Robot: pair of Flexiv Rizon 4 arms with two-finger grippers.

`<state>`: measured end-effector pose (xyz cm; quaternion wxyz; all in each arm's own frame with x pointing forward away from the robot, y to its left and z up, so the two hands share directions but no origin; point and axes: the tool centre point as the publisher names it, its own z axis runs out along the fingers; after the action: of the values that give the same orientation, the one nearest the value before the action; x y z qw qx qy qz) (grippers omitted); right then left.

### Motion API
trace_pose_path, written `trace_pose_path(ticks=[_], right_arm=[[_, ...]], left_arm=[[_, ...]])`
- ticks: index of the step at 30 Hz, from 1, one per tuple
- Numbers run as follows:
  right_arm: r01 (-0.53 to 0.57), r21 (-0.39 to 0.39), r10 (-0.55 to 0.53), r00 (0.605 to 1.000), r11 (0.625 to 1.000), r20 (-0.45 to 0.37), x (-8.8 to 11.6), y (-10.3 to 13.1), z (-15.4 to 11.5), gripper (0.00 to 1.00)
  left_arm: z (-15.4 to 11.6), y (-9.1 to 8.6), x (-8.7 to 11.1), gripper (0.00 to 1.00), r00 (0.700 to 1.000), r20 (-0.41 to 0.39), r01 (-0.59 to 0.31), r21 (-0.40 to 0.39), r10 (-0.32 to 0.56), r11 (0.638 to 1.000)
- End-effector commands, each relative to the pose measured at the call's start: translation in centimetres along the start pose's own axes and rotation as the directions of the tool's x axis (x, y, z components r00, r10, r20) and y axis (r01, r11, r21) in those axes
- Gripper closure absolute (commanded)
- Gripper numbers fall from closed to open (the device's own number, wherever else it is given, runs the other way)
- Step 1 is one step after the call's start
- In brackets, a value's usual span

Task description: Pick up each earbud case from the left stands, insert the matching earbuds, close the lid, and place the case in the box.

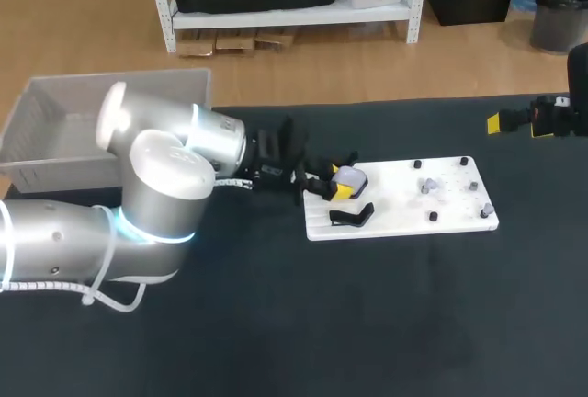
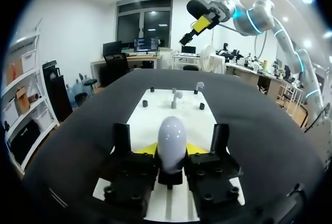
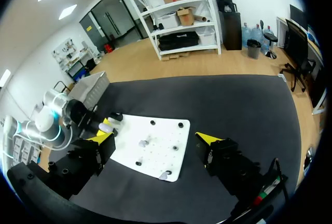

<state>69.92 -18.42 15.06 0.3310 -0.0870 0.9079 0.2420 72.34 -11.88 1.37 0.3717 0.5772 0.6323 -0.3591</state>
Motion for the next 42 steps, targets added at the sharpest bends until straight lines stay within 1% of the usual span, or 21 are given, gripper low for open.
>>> trace_pose_path(ticks=[1,6,9,12,14,15,18,19,22,25,27,29,31,33,36,42], right_arm=[[0.001,-0.004,-0.001,1.000,1.000,0.000,0.0,-0.1,0.0,0.00],[0.001,-0.004,-0.001,1.000,1.000,0.000,0.0,-0.1,0.0,0.00],[0.001,-0.004,-0.001,1.000,1.000,0.000,0.0,-0.1,0.0,0.00],[0.001,-0.004,-0.001,1.000,1.000,0.000,0.0,-0.1,0.0,0.00],[0.001,-0.004,-0.001,1.000,1.000,0.000,0.0,-0.1,0.0,0.00],[0.015,-0.005,-0.015,1.000,1.000,-0.026,-0.1,0.7,0.8,0.00],[0.029,-0.026,-0.031,0.998,0.999,-0.060,0.0,3.0,3.0,0.00],[0.033,-0.023,-0.035,0.996,0.999,-0.082,0.0,3.7,3.7,0.00],[0.044,-0.042,-0.049,0.993,0.998,-0.105,0.3,5.8,5.3,0.00],[0.052,-0.059,-0.059,0.990,0.997,-0.126,0.7,7.2,6.4,0.00],[0.056,-0.072,-0.066,0.988,0.996,-0.141,1.1,7.9,7.1,0.00],[0.073,-0.084,-0.087,0.981,0.994,-0.172,1.4,8.7,7.9,0.00],[0.082,-0.104,-0.100,0.977,0.991,-0.190,1.7,9.4,8.6,0.00],[0.087,-0.106,-0.108,0.971,0.991,-0.211,2.0,9.8,9.2,0.00],[0.089,-0.117,-0.113,0.970,0.989,-0.217,2.1,10.3,9.7,0.00],[0.095,-0.133,-0.124,0.965,0.986,-0.230,1.9,10.7,10.4,0.00]], left_arm=[[-0.6,0.4,0.0,1.00,1.000,0.006,-0.005,-0.002,0.005,1.000],[-1.3,0.6,-0.4,1.00,1.000,0.009,-0.021,-0.005,0.021,1.000],[-1.9,0.4,-1.3,1.00,0.999,0.032,-0.027,-0.001,0.027,1.000],[-2.6,0.1,-2.2,1.00,0.998,0.062,-0.012,0.010,0.011,1.000],[-2.9,0.0,-2.9,1.00,0.998,0.062,-0.013,0.007,0.012,1.000],[-3.1,-0.1,-3.3,1.00,0.997,0.069,-0.020,0.015,0.019,1.000],[-3.3,-0.1,-4.5,1.00,0.997,0.058,-0.048,0.015,0.047,0.999],[-3.3,-0.1,-4.8,1.00,0.997,0.048,-0.061,0.013,0.060,0.998],[-3.2,0.1,-5.8,1.00,0.995,0.047,-0.093,0.019,0.092,0.996],[-3.2,0.2,-6.6,1.00,0.993,0.054,-0.106,0.013,0.105,0.994],[-3.2,0.3,-7.1,1.00,0.991,0.061,-0.118,0.011,0.117,0.993],[-3.1,0.4,-7.6,1.00,0.990,0.061,-0.129,0.005,0.128,0.992],[-2.9,0.5,-8.1,1.00,0.989,0.051,-0.140,-0.007,0.140,0.990],[-2.8,0.5,-8.6,1.00,0.988,0.052,-0.143,-0.008,0.144,0.990],[-2.6,0.3,-9.1,1.00,0.985,0.038,-0.166,-0.018,0.167,0.986],[-2.4,-0.4,-9.4,1.00,0.982,0.046,-0.185,-0.001,0.185,0.983]])
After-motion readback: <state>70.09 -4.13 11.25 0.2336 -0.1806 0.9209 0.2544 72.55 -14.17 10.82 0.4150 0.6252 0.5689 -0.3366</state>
